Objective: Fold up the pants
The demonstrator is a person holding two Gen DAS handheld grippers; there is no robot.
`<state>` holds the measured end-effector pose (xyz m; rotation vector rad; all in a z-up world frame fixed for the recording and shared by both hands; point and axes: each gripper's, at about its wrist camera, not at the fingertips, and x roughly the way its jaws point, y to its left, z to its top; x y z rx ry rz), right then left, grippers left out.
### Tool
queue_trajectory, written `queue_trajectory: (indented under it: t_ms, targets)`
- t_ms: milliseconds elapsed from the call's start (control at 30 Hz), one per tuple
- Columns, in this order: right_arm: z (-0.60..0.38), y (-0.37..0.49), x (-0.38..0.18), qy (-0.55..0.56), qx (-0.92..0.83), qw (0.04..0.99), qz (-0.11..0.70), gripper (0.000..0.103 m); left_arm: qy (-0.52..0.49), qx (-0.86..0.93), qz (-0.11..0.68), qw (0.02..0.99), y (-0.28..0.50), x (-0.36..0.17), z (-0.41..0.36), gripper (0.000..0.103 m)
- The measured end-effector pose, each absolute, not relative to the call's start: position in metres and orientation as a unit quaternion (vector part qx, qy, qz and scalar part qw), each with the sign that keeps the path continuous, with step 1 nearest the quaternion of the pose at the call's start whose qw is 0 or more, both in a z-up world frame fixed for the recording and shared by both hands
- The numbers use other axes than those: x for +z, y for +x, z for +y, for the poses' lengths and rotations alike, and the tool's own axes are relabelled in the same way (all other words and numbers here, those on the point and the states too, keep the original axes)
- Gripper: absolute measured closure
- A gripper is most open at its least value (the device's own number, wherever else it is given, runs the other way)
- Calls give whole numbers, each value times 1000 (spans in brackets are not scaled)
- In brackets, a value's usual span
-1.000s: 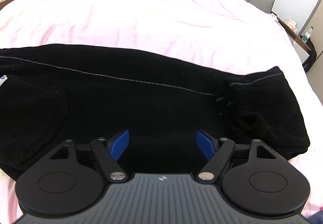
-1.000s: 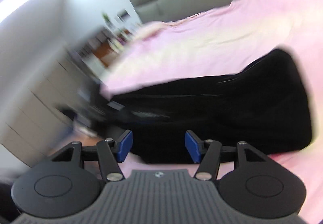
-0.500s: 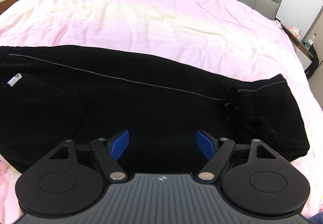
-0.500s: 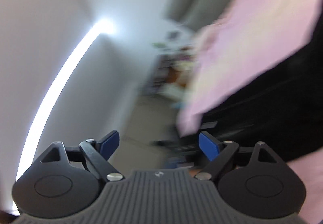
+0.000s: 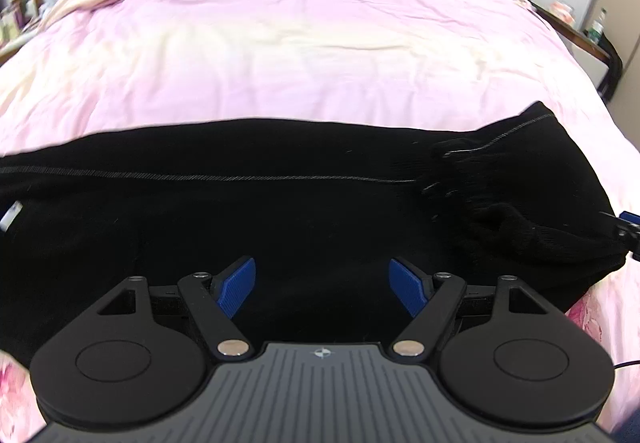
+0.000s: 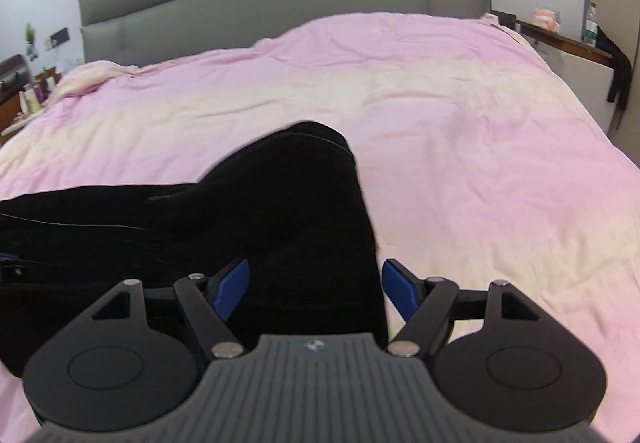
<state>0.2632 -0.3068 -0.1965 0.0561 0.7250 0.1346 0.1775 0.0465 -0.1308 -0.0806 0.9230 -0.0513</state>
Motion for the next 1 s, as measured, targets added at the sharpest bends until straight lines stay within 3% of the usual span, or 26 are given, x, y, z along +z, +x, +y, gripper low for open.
queue_trajectory:
  t_ms: [233, 533, 700, 1000]
  targets:
    - [-310, 301, -217, 50, 68, 925, 370, 37, -15, -49, 444, 895, 198, -134, 11, 14]
    - [-332, 322, -240, 155, 80, 892, 416, 31, 3, -64, 434, 899, 218, -131, -20, 14]
    - [-330, 319, -238, 161, 81, 893, 413, 29, 26, -72, 425, 902, 228, -133, -41, 14]
    - [-329, 316, -236, 170, 86, 891, 412, 29, -127, -104, 442, 882, 251, -131, -13, 12]
